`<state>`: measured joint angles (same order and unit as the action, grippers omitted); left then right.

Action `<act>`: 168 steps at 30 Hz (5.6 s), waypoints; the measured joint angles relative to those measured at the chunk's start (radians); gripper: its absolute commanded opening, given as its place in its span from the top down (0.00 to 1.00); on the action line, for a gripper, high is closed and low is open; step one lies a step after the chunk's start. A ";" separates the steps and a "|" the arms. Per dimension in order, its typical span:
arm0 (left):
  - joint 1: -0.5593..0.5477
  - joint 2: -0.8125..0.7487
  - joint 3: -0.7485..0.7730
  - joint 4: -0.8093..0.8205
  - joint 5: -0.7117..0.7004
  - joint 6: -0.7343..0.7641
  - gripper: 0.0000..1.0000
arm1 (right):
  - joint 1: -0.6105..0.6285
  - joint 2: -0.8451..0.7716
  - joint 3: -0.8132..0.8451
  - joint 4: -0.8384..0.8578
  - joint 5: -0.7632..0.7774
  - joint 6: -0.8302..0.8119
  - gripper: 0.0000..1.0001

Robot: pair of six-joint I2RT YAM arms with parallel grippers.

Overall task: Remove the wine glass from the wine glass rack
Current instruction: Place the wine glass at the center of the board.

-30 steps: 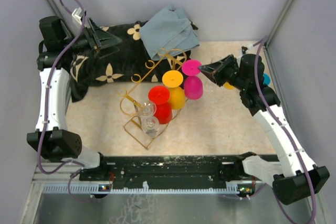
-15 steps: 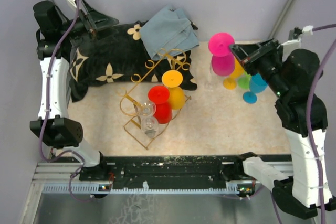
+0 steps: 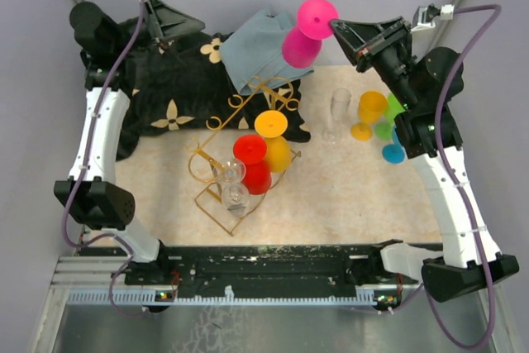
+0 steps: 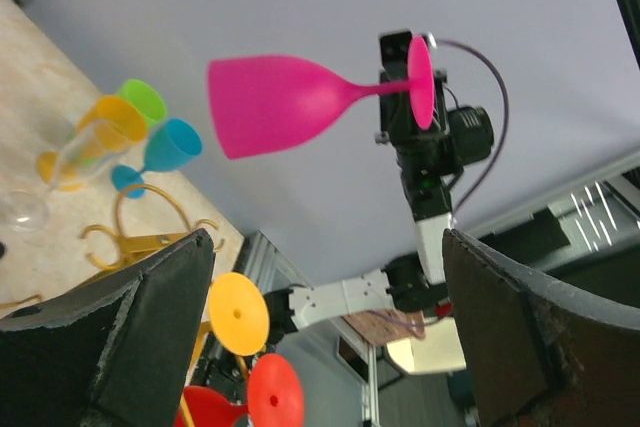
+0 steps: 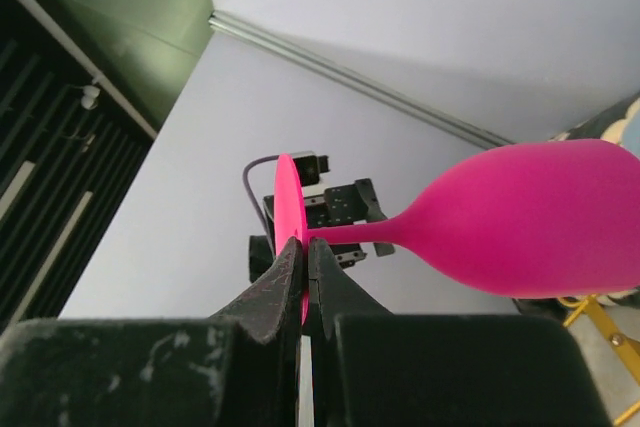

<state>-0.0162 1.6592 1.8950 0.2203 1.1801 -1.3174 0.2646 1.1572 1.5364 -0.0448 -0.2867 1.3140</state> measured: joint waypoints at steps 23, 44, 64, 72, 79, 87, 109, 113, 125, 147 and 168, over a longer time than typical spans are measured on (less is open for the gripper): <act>-0.255 0.132 0.073 0.171 0.016 -0.045 0.00 | 0.060 -0.034 -0.116 0.438 -0.078 0.178 1.00; -0.300 0.086 0.083 0.316 -0.004 -0.123 0.85 | 0.138 -0.056 -0.276 0.592 -0.022 0.209 1.00; -0.309 0.039 0.098 0.341 0.097 -0.079 1.00 | 0.139 -0.224 -0.282 0.101 0.035 -0.119 0.42; -0.308 0.103 0.148 0.235 0.181 0.014 1.00 | 0.141 -0.259 0.022 -0.336 0.086 -0.449 0.38; -0.310 0.185 0.285 0.175 0.256 0.064 1.00 | 0.142 -0.178 0.373 -0.665 0.170 -0.739 0.36; -0.294 0.234 0.359 0.060 0.258 0.238 1.00 | 0.142 -0.069 0.414 -0.768 0.177 -0.843 0.36; -0.389 0.130 0.393 -0.896 -0.180 1.637 1.00 | 0.142 -0.021 0.386 -0.819 0.260 -1.087 0.35; -0.455 0.093 0.382 -0.956 -0.246 1.768 1.00 | 0.142 0.029 0.405 -0.815 0.279 -1.179 0.31; -0.525 0.073 0.382 -1.038 -0.359 1.905 1.00 | 0.142 0.036 0.249 -0.680 0.287 -1.478 0.27; -0.591 0.080 0.382 -1.072 -0.411 1.929 1.00 | 0.248 0.036 0.055 -0.490 0.086 -1.935 0.02; -0.630 0.080 0.382 -1.081 -0.397 1.926 1.00 | 0.362 0.069 0.016 -0.368 0.080 -2.149 0.02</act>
<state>-0.6464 1.7390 2.2772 -0.8608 0.7826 0.6090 0.6266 1.2263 1.5520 -0.4126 -0.2070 -0.8352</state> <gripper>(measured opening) 0.022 0.985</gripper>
